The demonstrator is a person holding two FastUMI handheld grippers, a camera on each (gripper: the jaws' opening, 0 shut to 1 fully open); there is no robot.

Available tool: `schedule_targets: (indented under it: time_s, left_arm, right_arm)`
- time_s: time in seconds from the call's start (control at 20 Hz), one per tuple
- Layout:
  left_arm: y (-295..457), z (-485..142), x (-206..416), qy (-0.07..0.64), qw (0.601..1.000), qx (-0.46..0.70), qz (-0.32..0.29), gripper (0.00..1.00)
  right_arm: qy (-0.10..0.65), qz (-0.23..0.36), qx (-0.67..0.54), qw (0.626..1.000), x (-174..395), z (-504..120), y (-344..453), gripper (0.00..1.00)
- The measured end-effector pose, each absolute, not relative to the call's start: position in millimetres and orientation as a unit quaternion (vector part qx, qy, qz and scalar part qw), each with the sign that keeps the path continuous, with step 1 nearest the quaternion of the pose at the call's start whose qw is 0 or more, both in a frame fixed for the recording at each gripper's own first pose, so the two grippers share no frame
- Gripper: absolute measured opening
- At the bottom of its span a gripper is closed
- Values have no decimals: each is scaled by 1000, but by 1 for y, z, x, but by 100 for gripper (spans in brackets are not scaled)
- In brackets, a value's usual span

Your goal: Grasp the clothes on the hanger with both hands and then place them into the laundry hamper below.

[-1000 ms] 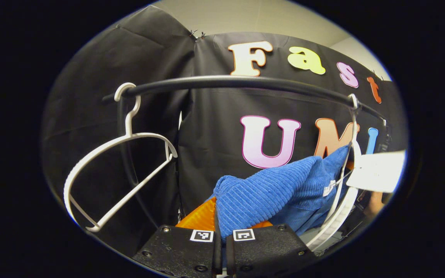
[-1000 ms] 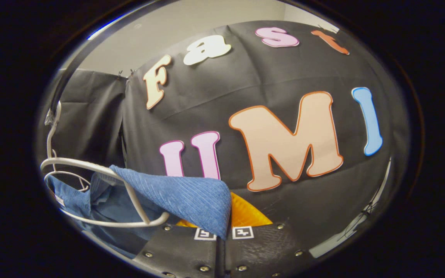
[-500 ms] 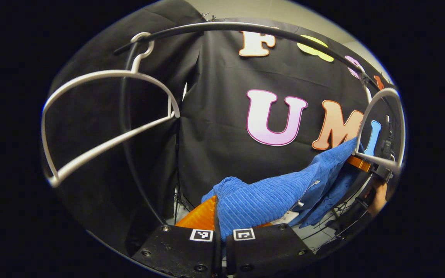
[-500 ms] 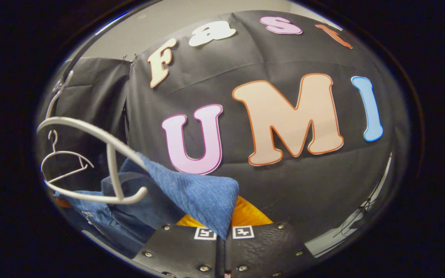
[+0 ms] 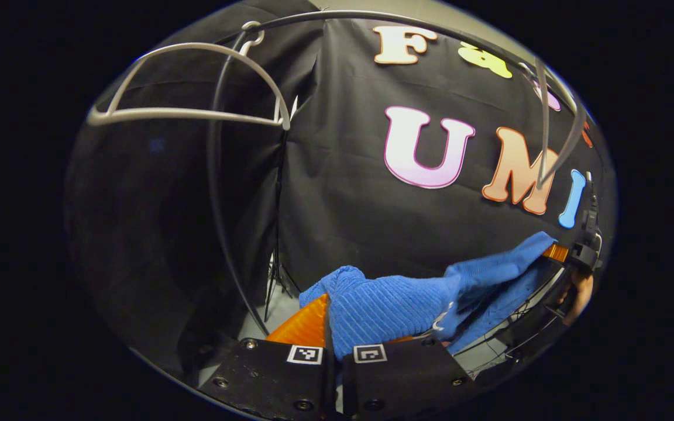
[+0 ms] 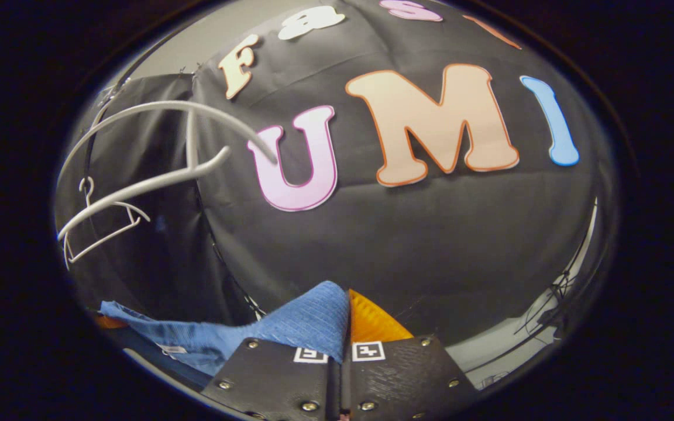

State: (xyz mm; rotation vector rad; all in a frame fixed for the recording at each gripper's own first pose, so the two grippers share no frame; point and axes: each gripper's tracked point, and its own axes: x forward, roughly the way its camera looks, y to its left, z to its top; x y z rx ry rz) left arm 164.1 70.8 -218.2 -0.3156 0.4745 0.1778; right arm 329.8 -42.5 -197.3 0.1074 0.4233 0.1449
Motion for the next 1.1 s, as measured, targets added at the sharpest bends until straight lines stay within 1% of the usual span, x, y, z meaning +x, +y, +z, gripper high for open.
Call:
schedule_targets:
  time_s: [0.2,0.45,0.85,1.1]
  left_arm:
    - [64,-234,139,245,947,-173,116,6]
    - [57,-243,97,250,945,-161,135,6]
    - [16,-224,72,237,953,-146,120,6]
    - [-11,-216,76,237,957,-139,98,6]
  right_arm:
    - [225,76,43,970,286,-212,-58,5]
    - [239,85,44,966,239,-225,-79,5]
    - [242,96,45,964,190,-218,-107,5]
    - [237,86,52,966,177,-210,-121,5]
